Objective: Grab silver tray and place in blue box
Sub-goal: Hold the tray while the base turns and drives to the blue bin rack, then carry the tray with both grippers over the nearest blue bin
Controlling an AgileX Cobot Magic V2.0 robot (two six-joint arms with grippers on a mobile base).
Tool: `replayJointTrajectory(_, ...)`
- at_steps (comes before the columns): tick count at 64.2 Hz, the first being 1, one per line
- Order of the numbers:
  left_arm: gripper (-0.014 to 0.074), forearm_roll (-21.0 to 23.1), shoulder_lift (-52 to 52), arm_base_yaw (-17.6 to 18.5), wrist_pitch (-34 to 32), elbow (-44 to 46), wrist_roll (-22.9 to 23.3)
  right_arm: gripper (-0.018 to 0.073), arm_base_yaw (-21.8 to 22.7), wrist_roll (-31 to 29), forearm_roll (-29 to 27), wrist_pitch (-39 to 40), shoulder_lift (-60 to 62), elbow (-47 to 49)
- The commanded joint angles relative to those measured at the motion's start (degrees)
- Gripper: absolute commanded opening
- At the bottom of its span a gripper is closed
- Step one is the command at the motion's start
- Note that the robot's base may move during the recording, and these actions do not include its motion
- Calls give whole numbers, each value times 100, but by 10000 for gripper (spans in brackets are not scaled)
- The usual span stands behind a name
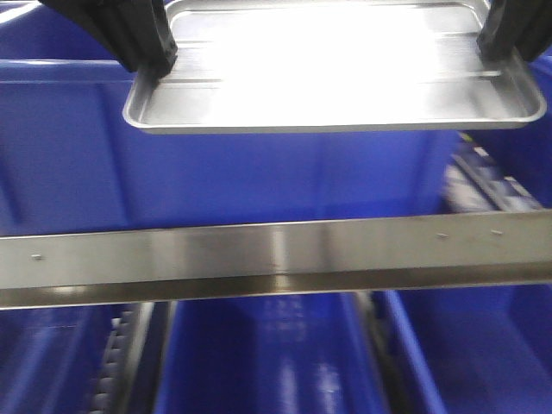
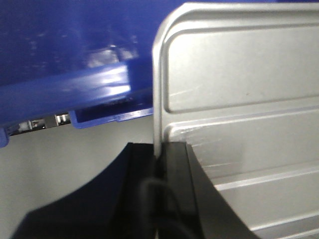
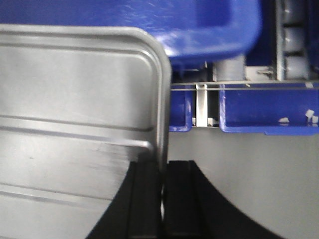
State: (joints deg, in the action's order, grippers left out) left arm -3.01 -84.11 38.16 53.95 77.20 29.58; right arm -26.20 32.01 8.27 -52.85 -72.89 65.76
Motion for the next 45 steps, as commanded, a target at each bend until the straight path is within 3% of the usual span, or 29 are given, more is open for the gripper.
replayJointTrajectory(1,-98,-308,227,-25,83,173,-39,57,49,-49,425,99,202,157)
replayJointTrajectory(45,-105,-308,227,-25,83,173,-39,57,49,-49,425,99,202,157)
